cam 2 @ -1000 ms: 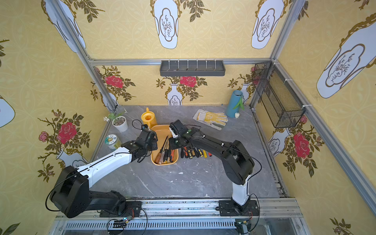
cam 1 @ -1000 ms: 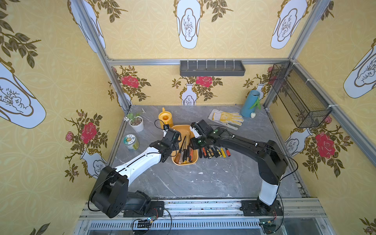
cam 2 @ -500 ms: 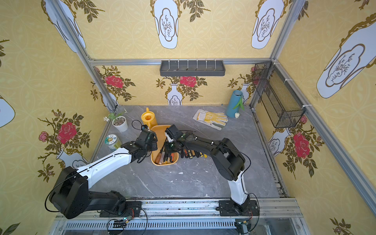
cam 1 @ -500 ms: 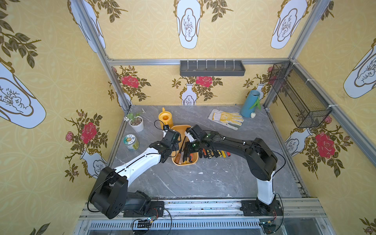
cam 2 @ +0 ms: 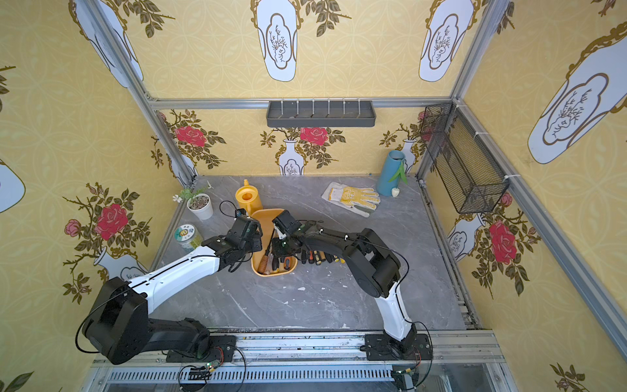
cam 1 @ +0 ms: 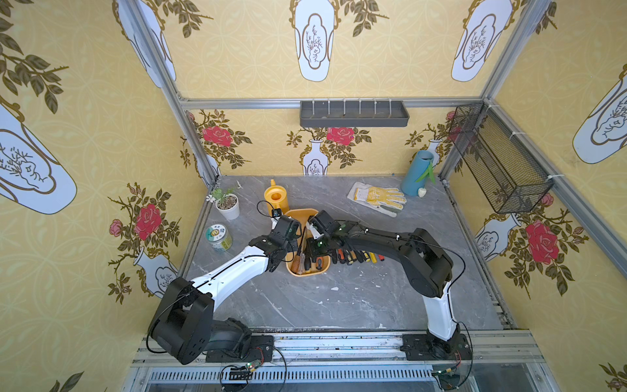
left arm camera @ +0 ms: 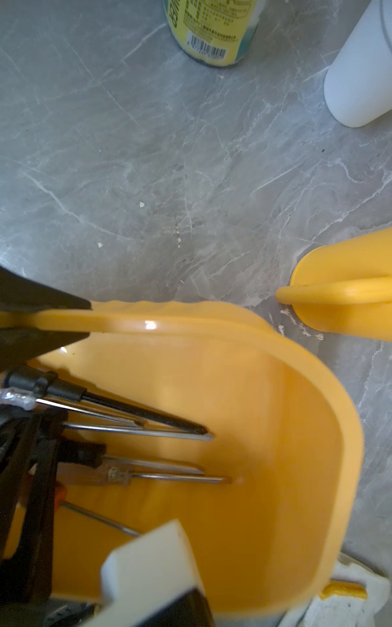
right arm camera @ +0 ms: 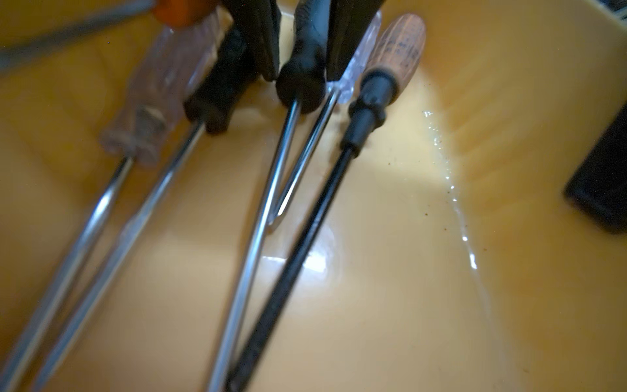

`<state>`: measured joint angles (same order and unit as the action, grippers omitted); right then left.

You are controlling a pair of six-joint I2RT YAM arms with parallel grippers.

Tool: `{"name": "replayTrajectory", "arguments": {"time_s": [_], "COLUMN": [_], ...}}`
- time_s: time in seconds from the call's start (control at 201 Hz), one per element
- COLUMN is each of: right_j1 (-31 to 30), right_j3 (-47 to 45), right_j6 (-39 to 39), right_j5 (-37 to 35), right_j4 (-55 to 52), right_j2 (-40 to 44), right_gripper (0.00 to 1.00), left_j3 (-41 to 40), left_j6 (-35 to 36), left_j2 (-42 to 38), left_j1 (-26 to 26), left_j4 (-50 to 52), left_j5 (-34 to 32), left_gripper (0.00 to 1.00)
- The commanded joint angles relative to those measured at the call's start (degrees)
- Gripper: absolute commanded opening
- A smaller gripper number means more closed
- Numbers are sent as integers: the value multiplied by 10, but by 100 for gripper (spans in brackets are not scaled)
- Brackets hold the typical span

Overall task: Take out the screwdriver from the storage box
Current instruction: Pick up the screwdriver from the storage box.

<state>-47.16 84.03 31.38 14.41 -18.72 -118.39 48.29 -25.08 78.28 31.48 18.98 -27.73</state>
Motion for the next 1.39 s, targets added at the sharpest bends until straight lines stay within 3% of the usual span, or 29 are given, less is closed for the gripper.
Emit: {"name": "replayTrajectory", "arguments": {"time_s": [0.0, 0.363, 0.533, 0.802, 1.389], "right_j1": [-3, -10, -14, -14, -9], "right_j3": [18, 40, 44, 20, 2], "right_j6": [12, 10, 7, 6, 3], "right_j5": [-9, -33, -23, -7, 7], "right_j4": [-12, -56, -58, -13, 22], "right_j2": [-15, -36, -41, -4, 39], "right_gripper": [30, 27, 20, 0, 0], "left_j3": [0, 0, 3, 6, 10], "left_j6": [-3, 1, 3, 4, -3], "left_j2": [-2, -6, -6, -1, 12], "left_j1": [0, 0, 0, 0, 0], "left_j4": [-28, -26, -24, -20, -12], "left_j5": [1, -2, -5, -13, -22], "left_gripper": [0, 0, 0, 0, 0]}}
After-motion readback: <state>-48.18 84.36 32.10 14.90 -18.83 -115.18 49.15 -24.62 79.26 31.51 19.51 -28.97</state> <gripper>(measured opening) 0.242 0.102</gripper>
